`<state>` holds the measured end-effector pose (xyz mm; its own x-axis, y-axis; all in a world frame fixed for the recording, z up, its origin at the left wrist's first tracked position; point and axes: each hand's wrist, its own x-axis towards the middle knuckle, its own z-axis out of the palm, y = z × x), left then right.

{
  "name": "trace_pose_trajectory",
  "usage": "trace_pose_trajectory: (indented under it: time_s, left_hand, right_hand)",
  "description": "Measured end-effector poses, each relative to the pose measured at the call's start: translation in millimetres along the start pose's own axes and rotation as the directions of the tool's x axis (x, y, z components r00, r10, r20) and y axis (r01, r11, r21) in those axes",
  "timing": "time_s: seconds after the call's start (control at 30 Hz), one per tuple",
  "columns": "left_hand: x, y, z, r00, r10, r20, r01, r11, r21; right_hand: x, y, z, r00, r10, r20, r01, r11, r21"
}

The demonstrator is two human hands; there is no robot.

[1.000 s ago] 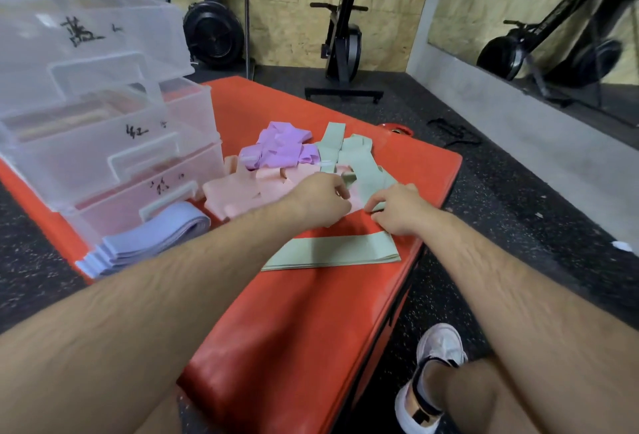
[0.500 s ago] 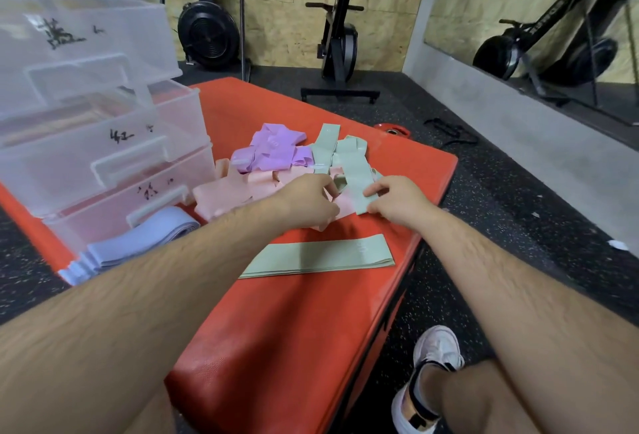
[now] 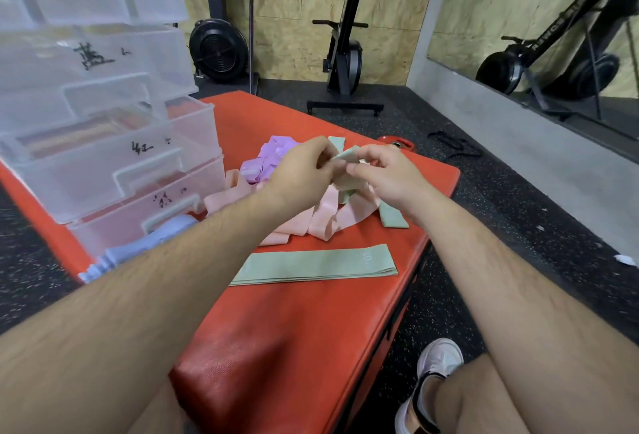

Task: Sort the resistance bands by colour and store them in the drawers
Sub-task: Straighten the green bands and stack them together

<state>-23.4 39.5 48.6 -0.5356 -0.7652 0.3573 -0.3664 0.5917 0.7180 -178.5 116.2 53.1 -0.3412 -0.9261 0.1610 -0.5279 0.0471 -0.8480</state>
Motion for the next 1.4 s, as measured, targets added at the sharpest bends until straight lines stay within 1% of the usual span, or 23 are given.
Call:
trace_pose_trajectory:
  time_s: [0.07,0.17,0.27,0.4,0.47,0.53,0.6,0.7,0.77,0.83,0.97,1.07,1.17,1.27,1.33,1.4]
  left_hand:
    - [-2,0,-10,0.998,-0.053,-0.021,0.051,0.995,-0.091]
    - [-6,-6,-23,0.993,-0.114,0.011,0.114,0.977,-0.180]
    - [-10,-13,-34,0.989,-0.143,0.034,0.146,0.980,-0.137]
    - [-14,-23,-50,0.989,-0.143,-0.043,0.138,0.984,-0.109]
    - [-15,-30,-58,0.985,-0.162,-0.064,0.153,0.981,-0.122]
    - [-18,-36,-65,0.979,-0.191,-0.065,0.179,0.971,-0.157]
    - [-22,-38,-73,0.973,-0.217,-0.076,0.201,0.963,-0.177]
    - [-26,-43,-84,0.958,-0.258,-0.121,0.228,0.949,-0.219]
    - [-29,-46,-91,0.951,-0.285,-0.123,0.249,0.937,-0.246]
    - [-33,-49,-97,0.942,-0.311,-0.125,0.270,0.925,-0.265]
    - [-42,-57,-107,0.919,-0.349,-0.183,0.294,0.917,-0.270]
    - [-47,-66,-115,0.907,-0.370,-0.200,0.321,0.916,-0.240]
    - [-56,-75,-119,0.899,-0.420,-0.121,0.385,0.892,-0.236]
    - [-67,-80,-116,0.884,-0.465,-0.054,0.451,0.876,-0.170]
    - [-76,-80,-111,0.872,-0.488,-0.034,0.483,0.870,-0.099]
    - [-85,-84,-105,0.862,-0.506,-0.001,0.506,0.862,-0.026]
  right_hand:
    - [5,1,8,1.000,-0.025,-0.010,0.024,0.996,-0.080]
    - [6,-2,23,0.995,-0.076,0.058,0.080,0.995,-0.058]
    - [6,-7,38,0.983,-0.144,0.114,0.152,0.986,-0.062]
    - [9,-13,50,0.966,-0.191,0.173,0.207,0.975,-0.078]
    - [10,-12,52,0.964,-0.165,0.209,0.189,0.977,-0.100]
    - [12,-8,51,0.964,-0.135,0.229,0.175,0.971,-0.160]
    - [15,-2,47,0.971,-0.099,0.218,0.158,0.948,-0.277]
    - [17,10,36,0.980,-0.044,0.193,0.129,0.881,-0.456]
    - [16,18,28,0.981,-0.008,0.195,0.108,0.856,-0.505]
    - [13,24,21,0.980,0.032,0.198,0.067,0.878,-0.474]
    - [10,34,4,0.987,0.052,0.150,0.036,0.844,-0.535]
    - [7,43,-13,0.991,0.087,0.102,-0.021,0.854,-0.520]
    - [1,45,-30,0.989,0.134,0.056,-0.100,0.911,-0.401]
    - [-7,48,-40,0.974,0.203,0.098,-0.180,0.963,-0.203]
    - [-15,52,-42,0.960,0.238,0.150,-0.208,0.960,-0.187]
    - [-24,57,-39,0.950,0.251,0.184,-0.197,0.943,-0.268]
